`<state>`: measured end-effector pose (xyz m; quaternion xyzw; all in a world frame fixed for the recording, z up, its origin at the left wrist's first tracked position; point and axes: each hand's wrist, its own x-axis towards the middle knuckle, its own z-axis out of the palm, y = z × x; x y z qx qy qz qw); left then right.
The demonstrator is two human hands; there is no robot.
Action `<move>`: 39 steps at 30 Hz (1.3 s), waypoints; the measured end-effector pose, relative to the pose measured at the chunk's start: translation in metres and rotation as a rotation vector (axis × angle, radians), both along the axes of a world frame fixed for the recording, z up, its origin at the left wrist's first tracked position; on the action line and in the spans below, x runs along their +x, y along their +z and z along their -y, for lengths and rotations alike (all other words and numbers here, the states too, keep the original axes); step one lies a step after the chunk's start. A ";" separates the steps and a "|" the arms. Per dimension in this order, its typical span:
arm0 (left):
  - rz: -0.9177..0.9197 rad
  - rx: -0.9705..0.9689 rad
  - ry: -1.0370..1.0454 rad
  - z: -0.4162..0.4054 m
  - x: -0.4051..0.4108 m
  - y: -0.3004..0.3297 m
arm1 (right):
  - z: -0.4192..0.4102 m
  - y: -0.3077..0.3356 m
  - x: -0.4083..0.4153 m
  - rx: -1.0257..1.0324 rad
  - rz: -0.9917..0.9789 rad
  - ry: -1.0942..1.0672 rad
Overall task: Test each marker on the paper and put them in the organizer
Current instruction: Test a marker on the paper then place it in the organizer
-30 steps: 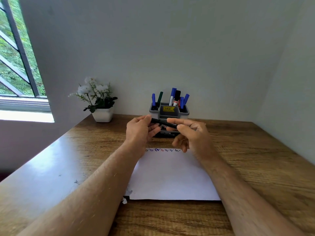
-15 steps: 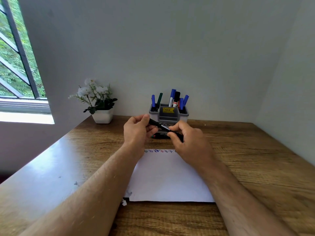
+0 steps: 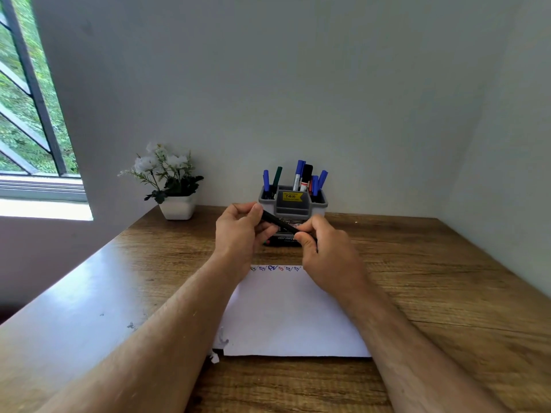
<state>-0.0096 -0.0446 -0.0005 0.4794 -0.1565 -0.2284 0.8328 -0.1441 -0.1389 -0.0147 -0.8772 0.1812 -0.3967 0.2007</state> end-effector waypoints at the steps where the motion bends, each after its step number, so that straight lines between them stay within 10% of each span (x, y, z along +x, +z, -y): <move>1: 0.025 -0.011 -0.011 -0.001 0.000 0.001 | 0.000 0.000 0.000 0.010 -0.005 -0.001; 28: 0.895 0.029 0.586 0.018 0.014 0.060 | 0.008 -0.003 0.009 0.042 -0.178 -0.030; 39: 0.997 0.492 0.459 0.057 0.045 0.046 | 0.010 -0.004 0.009 0.057 -0.159 -0.059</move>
